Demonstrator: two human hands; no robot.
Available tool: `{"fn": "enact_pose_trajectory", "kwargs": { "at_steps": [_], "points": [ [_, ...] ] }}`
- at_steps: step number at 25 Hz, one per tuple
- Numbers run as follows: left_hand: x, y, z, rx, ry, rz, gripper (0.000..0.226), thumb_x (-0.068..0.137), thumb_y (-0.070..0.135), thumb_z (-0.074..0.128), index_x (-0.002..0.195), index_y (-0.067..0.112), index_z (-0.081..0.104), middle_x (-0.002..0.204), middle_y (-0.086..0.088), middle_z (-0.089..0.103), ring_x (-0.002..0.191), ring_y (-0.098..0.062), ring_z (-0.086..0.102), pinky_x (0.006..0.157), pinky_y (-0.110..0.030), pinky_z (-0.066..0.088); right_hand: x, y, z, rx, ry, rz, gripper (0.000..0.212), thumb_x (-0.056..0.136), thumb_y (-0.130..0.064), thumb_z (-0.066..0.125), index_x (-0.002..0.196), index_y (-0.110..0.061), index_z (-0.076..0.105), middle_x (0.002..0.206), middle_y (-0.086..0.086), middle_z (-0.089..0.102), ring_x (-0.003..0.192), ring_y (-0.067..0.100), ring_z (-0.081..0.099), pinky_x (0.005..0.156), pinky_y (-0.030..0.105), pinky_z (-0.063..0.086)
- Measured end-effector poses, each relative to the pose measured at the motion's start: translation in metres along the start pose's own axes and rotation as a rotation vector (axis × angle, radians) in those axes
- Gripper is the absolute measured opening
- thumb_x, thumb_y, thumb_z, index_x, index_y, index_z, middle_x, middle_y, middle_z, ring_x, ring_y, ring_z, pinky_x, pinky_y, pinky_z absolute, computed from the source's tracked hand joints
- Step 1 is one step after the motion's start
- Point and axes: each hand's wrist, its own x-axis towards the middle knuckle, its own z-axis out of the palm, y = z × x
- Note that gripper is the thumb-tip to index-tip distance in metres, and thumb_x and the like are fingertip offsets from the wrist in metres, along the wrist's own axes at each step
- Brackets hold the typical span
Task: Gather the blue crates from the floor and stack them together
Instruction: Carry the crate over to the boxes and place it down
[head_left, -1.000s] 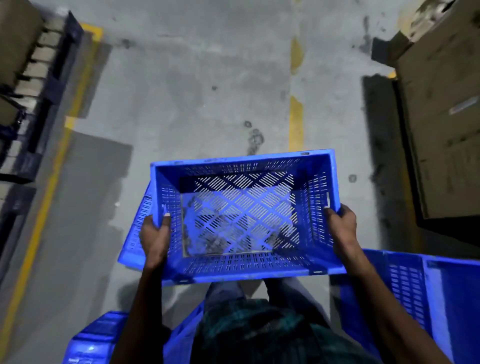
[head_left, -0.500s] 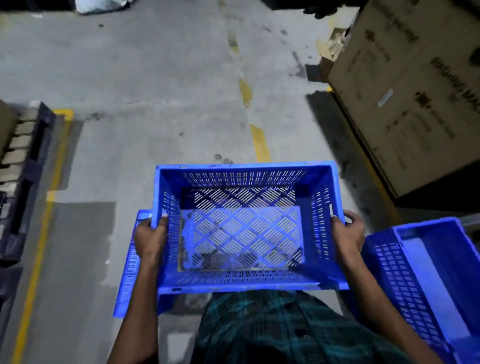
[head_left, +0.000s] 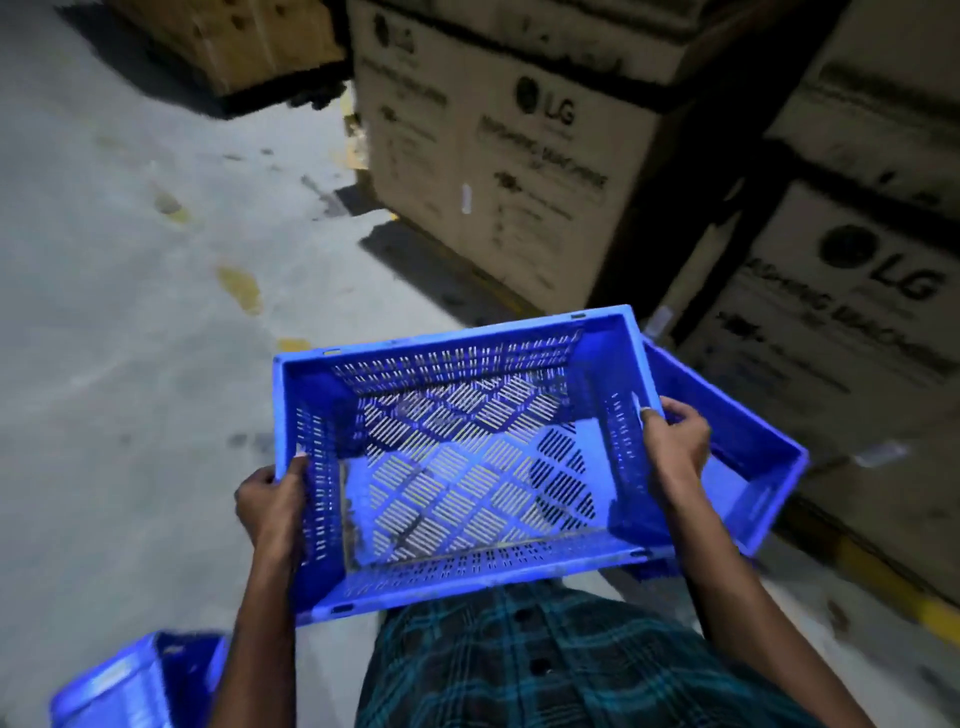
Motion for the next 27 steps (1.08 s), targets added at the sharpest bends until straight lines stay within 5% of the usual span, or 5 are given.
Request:
{"fn": "enact_pose_trajectory", "kwargs": {
  "at_steps": [9, 16, 21, 27],
  "points": [
    [-0.023, 0.125, 0.224, 0.086, -0.439, 0.230, 0.039, 0.081, 0.036, 0.072, 0.071, -0.002, 0.066, 0.064, -0.018, 0.061, 0.059, -0.024, 0.051, 0.062, -0.040, 0.046, 0.088, 0.032, -0.125, 0.201, 0.465, 0.245, 0.029, 0.074, -0.025, 0.068, 0.101, -0.016, 0.072, 0.082, 0.004, 0.069, 0.073, 0.023, 0.064, 0.075, 0.036, 0.053],
    [-0.021, 0.176, 0.381, 0.172, -0.728, 0.281, 0.033, 0.084, 0.031, 0.072, 0.077, 0.000, 0.070, 0.070, -0.018, 0.068, 0.067, -0.029, 0.063, 0.066, -0.037, 0.047, 0.139, 0.043, -0.135, 0.253, 0.715, 0.426, 0.022, 0.077, -0.022, 0.070, 0.099, -0.019, 0.070, 0.089, 0.009, 0.072, 0.074, 0.024, 0.062, 0.072, 0.028, 0.045],
    [-0.012, 0.192, 0.456, 0.326, -0.877, 0.287, 0.028, 0.083, 0.025, 0.074, 0.091, -0.002, 0.073, 0.087, -0.023, 0.073, 0.084, -0.035, 0.071, 0.077, -0.040, 0.053, 0.159, 0.051, -0.114, 0.230, 0.798, 0.553, 0.029, 0.082, -0.020, 0.068, 0.111, -0.012, 0.071, 0.108, 0.014, 0.072, 0.100, 0.031, 0.067, 0.083, 0.029, 0.045],
    [-0.018, 0.208, 0.524, 0.463, -0.968, 0.320, 0.029, 0.085, 0.020, 0.073, 0.101, -0.004, 0.073, 0.094, -0.025, 0.074, 0.090, -0.036, 0.071, 0.084, -0.042, 0.054, 0.195, 0.072, -0.112, 0.195, 0.791, 0.632, 0.033, 0.083, -0.023, 0.065, 0.114, -0.016, 0.069, 0.109, 0.016, 0.072, 0.098, 0.033, 0.066, 0.085, 0.033, 0.049]
  ]
}}
